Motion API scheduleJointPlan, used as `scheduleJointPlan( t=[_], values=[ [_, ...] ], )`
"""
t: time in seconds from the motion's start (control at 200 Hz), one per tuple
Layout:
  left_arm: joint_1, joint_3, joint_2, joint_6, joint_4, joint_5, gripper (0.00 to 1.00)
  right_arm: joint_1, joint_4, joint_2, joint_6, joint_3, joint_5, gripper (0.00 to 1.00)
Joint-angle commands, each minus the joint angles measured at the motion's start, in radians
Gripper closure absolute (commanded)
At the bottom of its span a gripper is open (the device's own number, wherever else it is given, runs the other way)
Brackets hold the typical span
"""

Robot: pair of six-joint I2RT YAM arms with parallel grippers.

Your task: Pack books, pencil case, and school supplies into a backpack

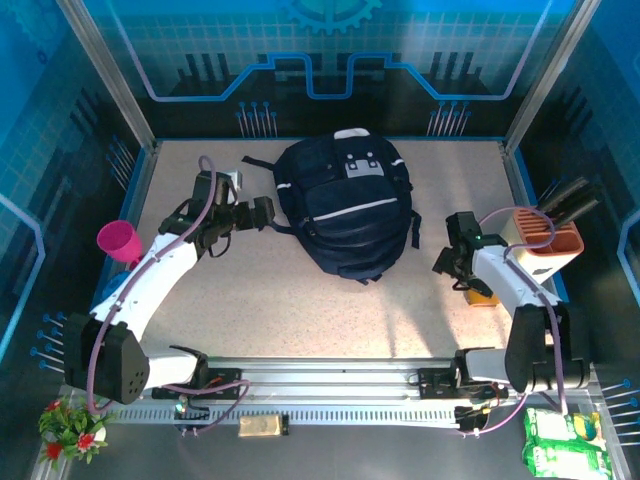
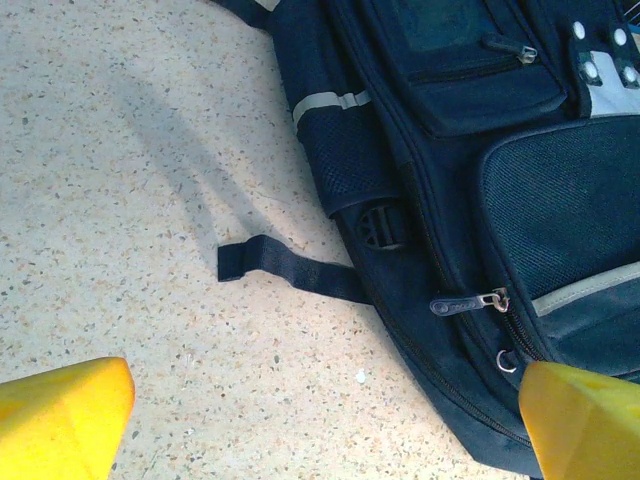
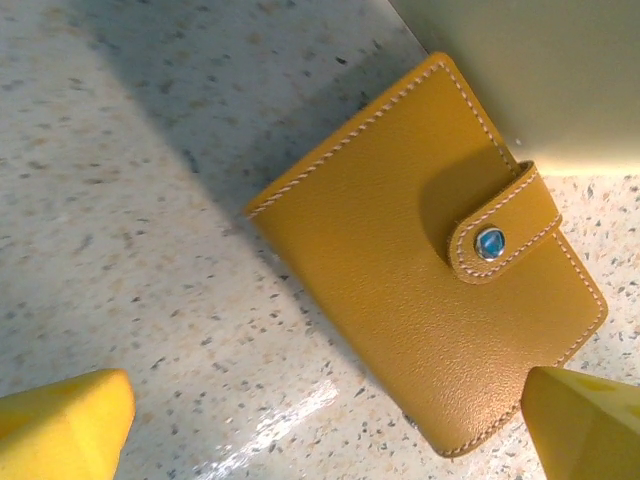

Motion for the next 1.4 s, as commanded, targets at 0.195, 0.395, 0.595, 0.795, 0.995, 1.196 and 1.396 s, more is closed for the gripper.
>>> scheduleJointPlan(
  t=[0.195, 0.395, 0.595, 0.795, 0.995, 1.196, 1.396],
  values=[
    [0.011, -0.013, -0.027, 0.009, 0.024, 0.030, 0.01, -0.089, 0.069, 0.089, -0.023, -0.031, -0.139, 0.00],
    [0.011, -0.011, -0.024, 0.007, 0.023, 0.038, 0.01, -0.066, 0.101, 0.122, -0.004, -0.029, -0.233, 0.04],
    [0.011, -0.009, -0.021, 0.008, 0.018, 0.037, 0.01, 0.050, 0.103, 0.142, 0.090, 0.007, -0.287, 0.11],
    [0.011, -0.007, -0.021, 0.010, 0.011, 0.034, 0.01, 0.132, 0.036, 0.165, 0.112, 0.082, -0.191, 0.14],
    [0.011, -0.007, -0.020, 0.010, 0.010, 0.036, 0.01, 0.155, -0.090, 0.183, -0.050, 0.197, -0.077, 0.18],
    [0.011, -0.004, -0.019, 0.013, 0.009, 0.034, 0.01, 0.157, -0.163, 0.296, -0.228, 0.276, -0.069, 0.33],
    [0.011, -0.001, -0.018, 0.016, 0.004, 0.030, 0.01, 0.158, -0.151, 0.366, -0.234, 0.292, -0.076, 0.43]
  ],
)
